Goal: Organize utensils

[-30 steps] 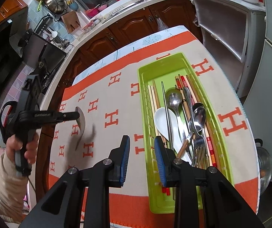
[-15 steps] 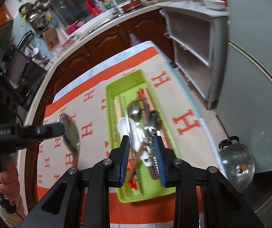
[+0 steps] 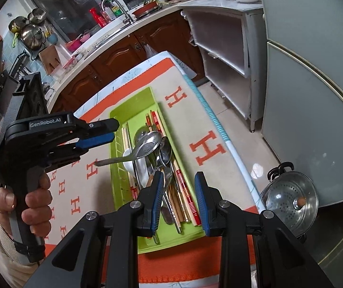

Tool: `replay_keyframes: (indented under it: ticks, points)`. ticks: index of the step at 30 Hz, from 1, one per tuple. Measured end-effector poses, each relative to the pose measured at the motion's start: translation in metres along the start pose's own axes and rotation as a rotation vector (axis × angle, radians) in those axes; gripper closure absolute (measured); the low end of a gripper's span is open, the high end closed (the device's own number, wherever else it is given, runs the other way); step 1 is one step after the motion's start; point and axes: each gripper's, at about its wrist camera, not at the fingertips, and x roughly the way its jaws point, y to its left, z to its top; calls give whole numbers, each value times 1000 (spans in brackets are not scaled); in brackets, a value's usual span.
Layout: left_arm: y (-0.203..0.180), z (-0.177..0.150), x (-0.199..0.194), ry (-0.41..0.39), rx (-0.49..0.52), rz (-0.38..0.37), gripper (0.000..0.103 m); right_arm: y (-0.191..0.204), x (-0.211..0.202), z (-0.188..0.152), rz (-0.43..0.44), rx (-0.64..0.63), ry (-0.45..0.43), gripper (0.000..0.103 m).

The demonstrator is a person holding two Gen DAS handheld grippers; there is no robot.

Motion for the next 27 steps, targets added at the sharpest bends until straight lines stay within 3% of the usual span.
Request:
replay_keyframes:
  ticks: [4,8,10,18,22,26,27]
  points:
    - [2,-10,-22,-49,48,70,45,10,9,-1,14,-15,14,75]
    - [14,-24,-45,-69,67,119,41,27,16,-1,29,-48,25,75]
    - [21,-34,-56,-80,80,157,33,37,19,-2,37,-67,32,75]
    - [40,-79,-100,-142,136,284,31,71,18,-12,61,-149,47,75]
    - [45,-98,-123,-196,122,328,19,86,11,-20,73,-190,46,75]
    - [44,-117,-146,-271,105,382,17,98,2,-28,90,-234,55,75]
    - [43,-121,-150,-284,101,395,13,104,-2,-31,96,-250,57,75]
